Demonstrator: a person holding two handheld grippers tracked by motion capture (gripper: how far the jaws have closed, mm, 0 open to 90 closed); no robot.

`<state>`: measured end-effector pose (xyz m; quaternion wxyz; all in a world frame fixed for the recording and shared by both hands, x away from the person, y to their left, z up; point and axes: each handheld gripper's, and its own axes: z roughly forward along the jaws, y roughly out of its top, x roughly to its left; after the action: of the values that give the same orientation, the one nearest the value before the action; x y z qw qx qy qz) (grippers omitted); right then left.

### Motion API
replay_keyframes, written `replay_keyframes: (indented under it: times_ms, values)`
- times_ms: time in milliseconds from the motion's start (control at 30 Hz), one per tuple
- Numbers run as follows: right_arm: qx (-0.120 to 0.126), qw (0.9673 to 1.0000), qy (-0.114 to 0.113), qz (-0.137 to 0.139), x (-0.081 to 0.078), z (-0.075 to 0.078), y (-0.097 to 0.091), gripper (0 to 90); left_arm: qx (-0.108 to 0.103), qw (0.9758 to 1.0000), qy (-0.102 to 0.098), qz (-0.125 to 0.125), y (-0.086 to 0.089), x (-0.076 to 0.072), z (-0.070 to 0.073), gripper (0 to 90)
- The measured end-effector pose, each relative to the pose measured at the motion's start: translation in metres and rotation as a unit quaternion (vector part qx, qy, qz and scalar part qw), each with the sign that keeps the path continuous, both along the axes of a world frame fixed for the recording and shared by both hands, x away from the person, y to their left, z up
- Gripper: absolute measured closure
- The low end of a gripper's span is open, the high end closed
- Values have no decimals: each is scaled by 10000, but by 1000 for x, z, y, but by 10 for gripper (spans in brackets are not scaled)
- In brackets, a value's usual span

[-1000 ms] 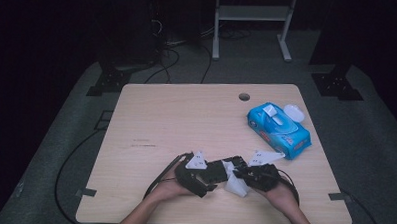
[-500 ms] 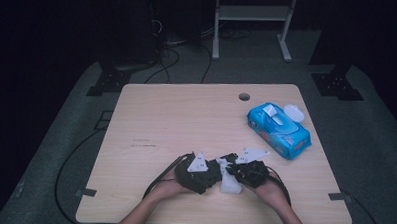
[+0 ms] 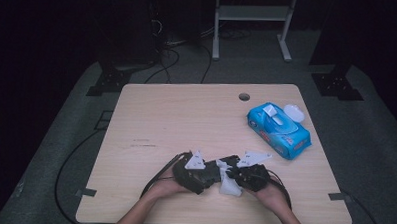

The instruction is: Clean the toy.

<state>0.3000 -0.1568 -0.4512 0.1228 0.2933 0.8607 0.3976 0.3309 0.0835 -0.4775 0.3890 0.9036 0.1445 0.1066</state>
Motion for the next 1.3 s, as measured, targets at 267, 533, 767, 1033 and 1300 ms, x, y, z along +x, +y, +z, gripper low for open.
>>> replay_keyframes:
  times_ms: [267, 533, 767, 1033, 1300]
  values:
    - [104, 9999, 41, -32, -2, -1, -2, 828, 22, 10000, -46, -29, 2, 0, 0, 168]
    - [152, 9999, 68, -46, -1, -2, -2, 830, 65, 9998, -162, -129, 1, -2, 1, 237]
    - [20, 9993, -97, 363, -2, -3, 25, 829, -4, 9999, -142, -90, 1, -1, 0, 240]
    - [-148, 9986, -394, 306, 0, -3, 28, 831, 31, 9998, -152, -98, 3, -2, 0, 241]
    - [-28, 9981, -584, 193, -6, -6, 15, 832, 29, 9998, -148, -102, 1, -2, 0, 241]
